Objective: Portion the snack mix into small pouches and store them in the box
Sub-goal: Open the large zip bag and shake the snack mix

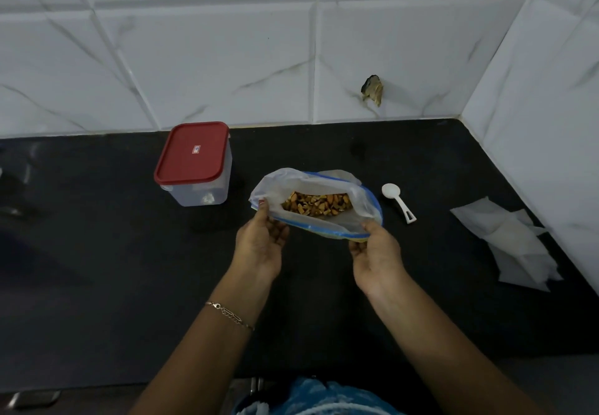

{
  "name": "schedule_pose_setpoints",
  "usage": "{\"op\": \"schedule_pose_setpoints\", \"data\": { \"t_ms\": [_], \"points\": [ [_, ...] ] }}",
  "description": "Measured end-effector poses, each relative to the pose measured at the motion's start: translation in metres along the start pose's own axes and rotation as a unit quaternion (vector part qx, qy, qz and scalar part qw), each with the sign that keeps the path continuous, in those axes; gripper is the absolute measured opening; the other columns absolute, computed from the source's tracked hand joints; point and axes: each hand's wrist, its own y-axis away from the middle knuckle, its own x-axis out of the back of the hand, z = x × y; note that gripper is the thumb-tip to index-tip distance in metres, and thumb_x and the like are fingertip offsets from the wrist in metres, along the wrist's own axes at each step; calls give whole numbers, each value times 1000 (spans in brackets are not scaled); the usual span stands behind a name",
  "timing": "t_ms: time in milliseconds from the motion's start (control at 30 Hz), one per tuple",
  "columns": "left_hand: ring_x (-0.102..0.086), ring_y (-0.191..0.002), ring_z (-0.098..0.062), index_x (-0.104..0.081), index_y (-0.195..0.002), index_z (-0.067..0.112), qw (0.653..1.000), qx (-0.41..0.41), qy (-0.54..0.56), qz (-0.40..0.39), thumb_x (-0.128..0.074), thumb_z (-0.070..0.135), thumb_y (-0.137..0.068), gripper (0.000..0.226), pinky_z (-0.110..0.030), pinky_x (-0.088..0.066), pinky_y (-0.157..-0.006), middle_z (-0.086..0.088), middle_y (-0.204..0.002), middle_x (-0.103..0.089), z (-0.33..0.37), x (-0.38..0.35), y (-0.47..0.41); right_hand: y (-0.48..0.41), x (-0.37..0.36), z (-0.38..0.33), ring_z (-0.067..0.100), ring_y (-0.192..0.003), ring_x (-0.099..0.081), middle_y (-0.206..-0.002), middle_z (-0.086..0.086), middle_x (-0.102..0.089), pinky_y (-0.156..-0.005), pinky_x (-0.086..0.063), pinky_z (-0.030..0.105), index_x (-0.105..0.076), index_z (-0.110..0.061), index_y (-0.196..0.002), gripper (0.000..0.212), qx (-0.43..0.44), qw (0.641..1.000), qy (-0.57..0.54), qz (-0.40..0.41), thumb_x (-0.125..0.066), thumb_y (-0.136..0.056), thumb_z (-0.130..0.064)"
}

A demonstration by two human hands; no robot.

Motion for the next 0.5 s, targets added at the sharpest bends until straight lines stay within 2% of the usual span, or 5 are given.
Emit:
{"op": "schedule_pose_setpoints", "data": {
  "t_ms": [100,233,367,433,500],
  "points": [
    [-67,-99,-22,-62,-114,8,997,22,63,-27,-59,24,-92,27,-34,-54,-84,-11,-104,-70,5,-3,4,4,-2,-3,20,-101,-66,-115,11,-64,-81,-54,31,-55,-14,-123,30,-14,999,-32,-10,-57,-94,-6],
    [-66,-107,-28,-61,-116,10,985,63,152,-61,-48,23,-99,24,-43,-52,-93,-16,-114,-69,8,5,1,4,0,-12,21,-102,-68,-112,12,-69,-92,-54,38,-58,-11,-119,27,-37,993,-78,-78,-57,-93,-6],
    [-62,-104,-19,-61,-107,7,970,97,200,-96,-44,19,-97,23,-38,-47,-102,-7,-110,-66,2,18,-12,-4,7,-10,18,-104,-69,-115,12,-70,-79,-60,29,-59,-7,-125,33,-52,978,-118,-161,-60,-92,-8],
    [-57,-79,-14,-58,-92,11,963,116,215,-114,-46,18,-91,14,-28,-49,-90,-1,-90,-56,1,20,-18,-9,12,-4,17,-105,-69,-115,12,-71,-74,-60,27,-58,-8,-127,36,-59,978,-103,-170,-60,-92,-13],
    [-67,-72,-19,-62,-98,8,966,124,202,-101,-40,25,-97,27,-35,-57,-71,-8,-88,-67,2,20,-20,-14,17,1,19,-102,-70,-113,12,-71,-72,-60,29,-57,-9,-126,37,-62,979,-84,-175,-58,-90,-19]
  ]
}}
